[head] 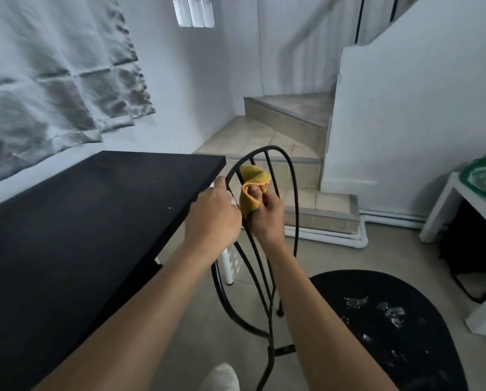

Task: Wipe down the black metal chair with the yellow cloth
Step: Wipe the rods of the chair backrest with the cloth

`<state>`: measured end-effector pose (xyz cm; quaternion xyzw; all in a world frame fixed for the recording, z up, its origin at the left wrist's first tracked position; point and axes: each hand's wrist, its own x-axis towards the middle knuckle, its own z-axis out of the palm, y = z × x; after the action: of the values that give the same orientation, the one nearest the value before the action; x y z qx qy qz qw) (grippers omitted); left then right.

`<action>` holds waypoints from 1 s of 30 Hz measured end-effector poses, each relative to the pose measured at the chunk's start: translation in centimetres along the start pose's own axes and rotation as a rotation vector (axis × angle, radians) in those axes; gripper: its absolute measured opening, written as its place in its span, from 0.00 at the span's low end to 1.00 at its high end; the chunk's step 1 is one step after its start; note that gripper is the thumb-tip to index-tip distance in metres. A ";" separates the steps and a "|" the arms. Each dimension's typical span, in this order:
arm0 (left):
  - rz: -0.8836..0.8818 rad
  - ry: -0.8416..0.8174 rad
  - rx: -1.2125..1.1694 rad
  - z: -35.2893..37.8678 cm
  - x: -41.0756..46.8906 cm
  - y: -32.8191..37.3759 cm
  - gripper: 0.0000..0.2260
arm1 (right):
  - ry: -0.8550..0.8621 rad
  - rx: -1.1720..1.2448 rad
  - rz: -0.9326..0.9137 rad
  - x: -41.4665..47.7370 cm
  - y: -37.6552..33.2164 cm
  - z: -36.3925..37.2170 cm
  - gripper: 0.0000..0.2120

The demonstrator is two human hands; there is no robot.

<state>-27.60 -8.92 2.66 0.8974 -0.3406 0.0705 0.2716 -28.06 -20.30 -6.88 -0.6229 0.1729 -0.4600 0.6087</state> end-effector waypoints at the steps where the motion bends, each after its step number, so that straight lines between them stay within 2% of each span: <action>1: 0.013 -0.009 0.020 0.1 -0.6 -0.3 0.20 | -0.034 -0.086 -0.034 0.5 -0.2 0.8 0.11; 4: 0.020 0.009 0.043 0.5 -2.6 -0.8 0.27 | -0.093 -0.289 -0.030 2.2 0.3 1.7 0.10; 6: 0.000 0.043 0.033 0.8 -3.2 -0.9 0.29 | -0.137 -0.344 -0.010 3.0 0.6 1.5 0.11; 9: -0.014 0.070 0.021 1.2 -3.2 -1.1 0.29 | -0.208 -0.430 -0.075 3.0 1.3 0.7 0.11; 17: -0.003 0.118 0.070 1.5 -3.4 -0.9 0.28 | -0.242 -0.411 -0.115 0.9 5.4 -1.6 0.15; 24: -0.002 0.162 0.080 1.7 -3.4 -0.8 0.26 | -0.337 -0.300 0.039 -2.0 11.5 -4.5 0.08; 30: 0.006 0.183 0.087 2.0 -3.3 -0.8 0.24 | -0.408 -0.502 0.415 -7.1 20.0 -9.0 0.10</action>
<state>-29.71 -7.57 -0.44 0.8970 -0.3139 0.1678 0.2621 -31.93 -24.16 -29.31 -0.7831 0.2780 -0.1367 0.5393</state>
